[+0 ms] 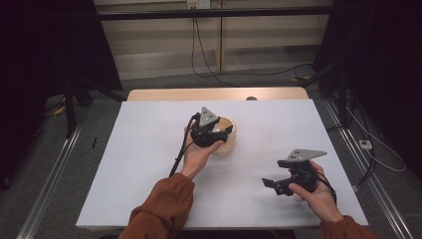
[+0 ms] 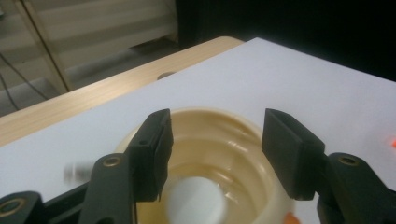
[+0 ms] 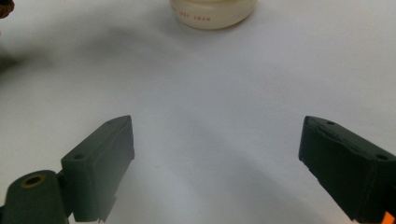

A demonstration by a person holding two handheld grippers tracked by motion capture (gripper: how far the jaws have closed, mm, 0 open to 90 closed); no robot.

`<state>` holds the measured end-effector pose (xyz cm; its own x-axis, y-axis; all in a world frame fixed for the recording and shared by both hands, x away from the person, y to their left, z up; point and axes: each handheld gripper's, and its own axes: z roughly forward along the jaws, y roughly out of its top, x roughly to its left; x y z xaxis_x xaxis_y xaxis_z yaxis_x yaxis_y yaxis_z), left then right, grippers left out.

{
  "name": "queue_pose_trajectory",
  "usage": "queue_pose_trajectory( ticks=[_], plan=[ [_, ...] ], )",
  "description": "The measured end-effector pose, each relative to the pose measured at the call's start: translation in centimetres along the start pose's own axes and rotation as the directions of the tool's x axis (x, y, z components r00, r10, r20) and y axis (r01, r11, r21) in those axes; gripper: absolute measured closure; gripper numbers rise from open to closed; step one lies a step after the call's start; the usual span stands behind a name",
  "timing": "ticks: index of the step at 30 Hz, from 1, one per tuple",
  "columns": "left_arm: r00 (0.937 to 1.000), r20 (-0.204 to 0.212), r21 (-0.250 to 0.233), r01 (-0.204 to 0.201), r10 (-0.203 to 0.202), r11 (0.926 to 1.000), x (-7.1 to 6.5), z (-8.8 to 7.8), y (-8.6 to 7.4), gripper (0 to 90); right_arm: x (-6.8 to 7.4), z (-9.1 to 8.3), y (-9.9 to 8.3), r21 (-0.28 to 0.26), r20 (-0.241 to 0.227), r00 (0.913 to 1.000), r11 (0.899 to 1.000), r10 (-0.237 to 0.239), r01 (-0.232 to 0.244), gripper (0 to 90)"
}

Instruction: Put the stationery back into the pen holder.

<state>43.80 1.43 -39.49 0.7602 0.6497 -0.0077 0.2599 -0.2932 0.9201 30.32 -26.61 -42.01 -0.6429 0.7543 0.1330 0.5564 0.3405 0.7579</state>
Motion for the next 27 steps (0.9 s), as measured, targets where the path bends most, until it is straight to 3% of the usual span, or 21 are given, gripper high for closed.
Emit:
queue_pose_trajectory(
  ticks=[5,8,12,20,24,27],
  plan=[
    [0.9999,0.014,-0.026,0.008,-0.008,0.9996,-0.5,-0.8,0.6,32.4,0.0,0.0,0.0,-0.001,-0.003,1.0,1.0,0.0,0.0,10.0],
    [0.9996,0.02,-0.021,0.02,-0.019,0.9996,-0.4,-1.6,0.8,22.0,-0.1,0.0,-0.1,0.002,-0.003,1.0,1.0,0.002,-0.002,9.9],
    [0.9998,0.018,-0.012,0.013,-0.013,0.9998,-0.2,-3.0,0.6,15.2,-0.3,0.0,-0.1,0.004,0.003,0.9999,1.0,0.01,-0.01,9.9],
    [0.9987,-0.005,-0.014,0.052,-0.052,0.9986,0.9,-5.9,-0.9,8.9,-0.5,0.0,-0.2,0.008,0.005,0.9999,1.0,0.01,-0.01,9.5],
    [0.9995,-0.009,0.005,0.032,-0.032,0.9995,1.7,-7.3,-2.0,6.8,-0.4,0.2,-0.2,0.019,-0.02,0.9997,1.0,0.01,-0.009,6.8],
    [0.9994,-0.02,0.03,0.029,-0.028,0.9992,2.2,-8.4,-3.2,5.2,-0.6,0.1,-0.1,0.016,-0.014,0.9998,1.0,0.016,-0.016,10.1]
  ],
)
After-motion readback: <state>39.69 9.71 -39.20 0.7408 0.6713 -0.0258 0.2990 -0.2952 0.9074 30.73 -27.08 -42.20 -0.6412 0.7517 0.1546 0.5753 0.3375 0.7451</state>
